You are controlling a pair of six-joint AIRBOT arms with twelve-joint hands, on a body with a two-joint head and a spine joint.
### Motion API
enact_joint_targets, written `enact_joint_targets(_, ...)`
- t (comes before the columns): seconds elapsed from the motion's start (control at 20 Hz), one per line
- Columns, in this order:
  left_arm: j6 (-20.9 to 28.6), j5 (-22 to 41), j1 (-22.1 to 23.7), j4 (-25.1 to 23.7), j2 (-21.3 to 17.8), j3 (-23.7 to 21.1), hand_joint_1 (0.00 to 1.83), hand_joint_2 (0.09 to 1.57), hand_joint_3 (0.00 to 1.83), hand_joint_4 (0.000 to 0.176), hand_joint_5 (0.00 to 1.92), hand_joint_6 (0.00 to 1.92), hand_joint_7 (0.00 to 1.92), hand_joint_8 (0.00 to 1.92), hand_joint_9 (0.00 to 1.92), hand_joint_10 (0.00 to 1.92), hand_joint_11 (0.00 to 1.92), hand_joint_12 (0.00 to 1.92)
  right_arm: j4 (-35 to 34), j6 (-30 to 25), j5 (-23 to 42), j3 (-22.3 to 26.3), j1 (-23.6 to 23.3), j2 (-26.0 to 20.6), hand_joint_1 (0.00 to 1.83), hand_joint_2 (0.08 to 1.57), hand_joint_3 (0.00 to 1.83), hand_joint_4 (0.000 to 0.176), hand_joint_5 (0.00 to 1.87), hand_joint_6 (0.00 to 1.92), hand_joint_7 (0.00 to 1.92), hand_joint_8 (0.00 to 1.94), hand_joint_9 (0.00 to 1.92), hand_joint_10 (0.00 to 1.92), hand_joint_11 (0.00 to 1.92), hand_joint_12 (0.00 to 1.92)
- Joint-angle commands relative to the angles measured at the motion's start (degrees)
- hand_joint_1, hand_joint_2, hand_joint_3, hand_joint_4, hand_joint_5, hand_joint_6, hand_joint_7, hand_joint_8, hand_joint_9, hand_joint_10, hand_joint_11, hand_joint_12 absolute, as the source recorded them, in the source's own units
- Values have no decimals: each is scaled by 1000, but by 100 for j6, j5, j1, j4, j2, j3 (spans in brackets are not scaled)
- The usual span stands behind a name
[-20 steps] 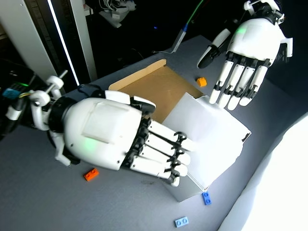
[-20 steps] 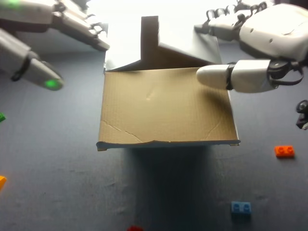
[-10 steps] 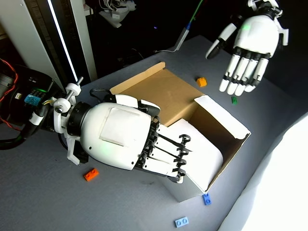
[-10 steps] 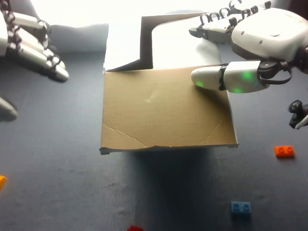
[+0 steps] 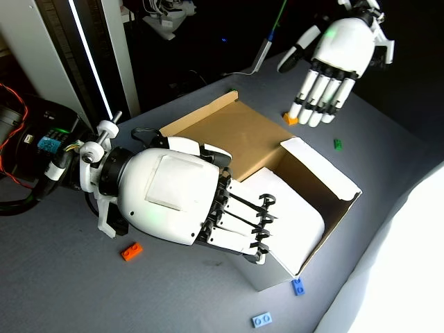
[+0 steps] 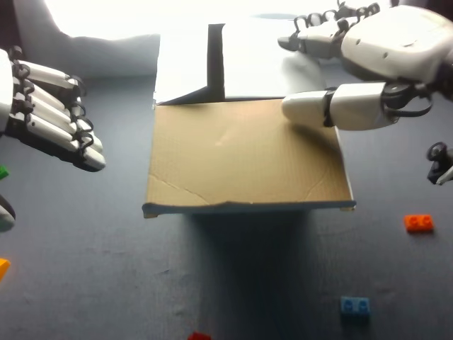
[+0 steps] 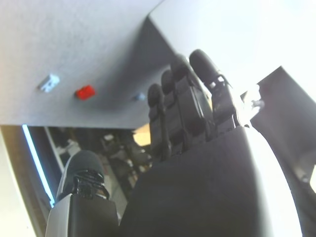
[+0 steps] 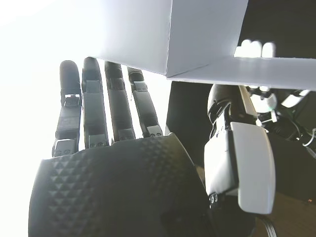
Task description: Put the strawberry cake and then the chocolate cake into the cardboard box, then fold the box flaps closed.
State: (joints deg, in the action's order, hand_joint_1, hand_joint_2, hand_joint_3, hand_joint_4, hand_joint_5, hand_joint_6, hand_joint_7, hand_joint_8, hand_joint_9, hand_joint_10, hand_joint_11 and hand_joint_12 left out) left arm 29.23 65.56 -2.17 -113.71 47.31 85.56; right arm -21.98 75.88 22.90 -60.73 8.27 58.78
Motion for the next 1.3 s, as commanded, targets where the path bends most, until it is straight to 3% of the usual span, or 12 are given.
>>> enact_joint_targets(0.0,-72,26,-19,538,-80,-15,131,1176,3,7,322,1,388,2,445,5,0,1251,7,-14,676,17,-89,-123,20,1145,0,0,256,11,324,5,364,4,0,901)
enact_joint_targets(0.1,-206,34,-251,726,-92,-93,132,1187,7,0,314,0,377,0,434,0,0,1246,0,-22,766,47,-77,-220,31,1138,0,0,262,7,356,10,364,3,0,915)
enact_joint_targets(0.4,-603,34,-1101,1256,-107,-513,207,1175,0,0,367,16,374,0,442,3,0,1240,-222,-266,1191,267,158,-808,35,1143,2,0,257,7,339,1,358,0,0,804)
enact_joint_targets(0.55,-655,14,-1211,1482,-123,-744,153,1179,1,8,326,0,400,7,458,8,0,1264,-383,-417,1489,303,433,-1101,2,1149,2,0,244,0,326,0,335,0,0,761)
enact_joint_targets(0.6,-660,11,-1233,1549,-124,-827,135,1182,2,0,304,0,401,5,456,7,0,1266,-604,-415,1466,303,538,-1202,0,1148,1,0,224,0,309,0,304,0,0,739)
enact_joint_targets(0.75,-819,-3,-1332,1690,-121,-1003,153,1177,0,4,311,3,405,2,439,1,0,1211,-931,-330,1353,301,749,-1402,2,1146,0,0,241,7,325,4,324,8,0,812)
enact_joint_targets(1.05,-928,-31,-1625,1841,-66,-1293,148,1172,0,10,289,0,408,6,443,9,0,1204,-931,-196,1329,301,917,-1464,0,1148,1,0,258,3,337,0,328,1,0,845)
enact_joint_targets(1.25,-986,-99,-1735,1900,-54,-1567,137,1180,2,2,261,0,400,1,430,2,0,1202,-928,-185,1325,302,920,-1445,0,1141,0,0,242,0,334,0,320,0,0,837)
